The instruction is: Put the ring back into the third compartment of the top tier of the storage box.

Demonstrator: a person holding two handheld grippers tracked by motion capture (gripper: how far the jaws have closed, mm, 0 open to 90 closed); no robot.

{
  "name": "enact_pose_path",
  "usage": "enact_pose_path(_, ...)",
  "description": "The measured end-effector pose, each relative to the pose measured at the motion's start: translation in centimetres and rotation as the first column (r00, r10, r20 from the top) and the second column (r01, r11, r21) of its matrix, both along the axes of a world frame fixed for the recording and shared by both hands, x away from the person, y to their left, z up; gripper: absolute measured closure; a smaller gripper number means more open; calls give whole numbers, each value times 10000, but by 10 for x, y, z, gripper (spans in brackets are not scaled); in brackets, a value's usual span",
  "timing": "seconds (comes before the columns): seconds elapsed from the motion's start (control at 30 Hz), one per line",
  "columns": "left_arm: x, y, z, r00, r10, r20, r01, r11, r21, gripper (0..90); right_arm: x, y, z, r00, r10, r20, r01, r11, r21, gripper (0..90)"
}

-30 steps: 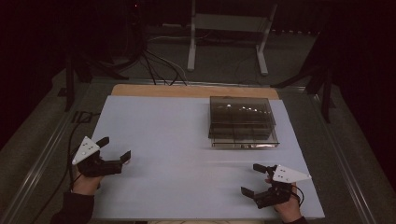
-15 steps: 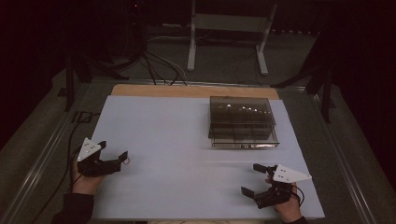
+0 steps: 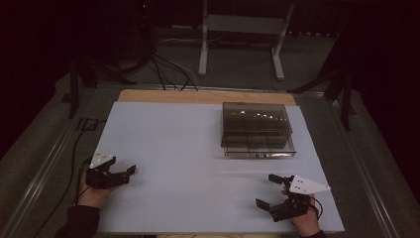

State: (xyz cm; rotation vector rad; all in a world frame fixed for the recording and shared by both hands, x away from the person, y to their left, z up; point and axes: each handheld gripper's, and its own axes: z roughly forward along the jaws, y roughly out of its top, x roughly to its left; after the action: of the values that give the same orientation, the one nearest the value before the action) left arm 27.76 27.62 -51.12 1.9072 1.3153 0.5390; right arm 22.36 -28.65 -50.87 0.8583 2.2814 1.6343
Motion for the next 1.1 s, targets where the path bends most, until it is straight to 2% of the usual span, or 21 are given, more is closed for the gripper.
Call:
enact_pose_path(0.17, 0, -2, -3, 9998, -160, -149, 161, 9998, 71, 245, 0, 0, 0, 10000, -5, -27, 5, 10000, 2, 0)
enact_pose_path(0.2, 0, -3, -3, 9998, -147, -137, 149, 9998, 156, 267, 0, 0, 0, 10000, -8, -14, 8, 10000, 14, 0)
enact_pose_path(0.23, 1, -3, -3, 9998, -152, -136, 154, 9997, 175, 335, 0, 0, 0, 10000, -8, -24, 8, 10000, -2, 0)
enact_pose_path(0.27, 1, -3, -3, 9998, -164, -134, 166, 9998, 134, 335, 0, 0, 0, 10000, -8, -24, 8, 10000, -2, 0)
enact_pose_path(0.33, 1, -4, -3, 9997, -197, -139, 199, 9997, 130, 415, 0, 0, 0, 10000, -2, -24, 2, 10000, 11, 0)
enact_pose_path(0.37, 1, -4, -3, 9997, -188, -167, 191, 9997, 173, 415, 0, 0, 0, 10000, -2, -24, 2, 10000, 11, 0)
enact_pose_path(0.4, 1, -4, -4, 9996, -169, -211, 172, 9997, 176, 459, 0, 0, 0, 10000, -12, -28, 12, 10000, 7, 0)
enact_pose_path(0.53, 3, -5, -8, 9985, -310, -448, 322, 9991, 260, 528, 0, 0, 0, 10000, 11, -11, -11, 10000, 14, 0)
enact_pose_path(0.6, 5, -7, -11, 9974, -401, -592, 428, 9981, 450, 559, 0, 0, 0, 10000, -2, -29, 2, 10000, 4, 0)
enact_pose_path(0.67, 6, -8, -13, 9978, -283, -596, 321, 9975, 632, 592, 0, 0, 0, 10000, 2, -34, -2, 10000, 2, 0)
enact_pose_path(0.97, 11, -12, -18, 9962, -305, -819, 373, 9959, 827, 717, 0, 0, 0, 10000, -4, -26, 4, 10000, 12, 0)
enact_pose_path(1.1, 12, -12, -18, 9960, -279, -845, 354, 9954, 888, 737, 0, 0, 0, 10000, -10, -22, 10, 10000, 8, 0)
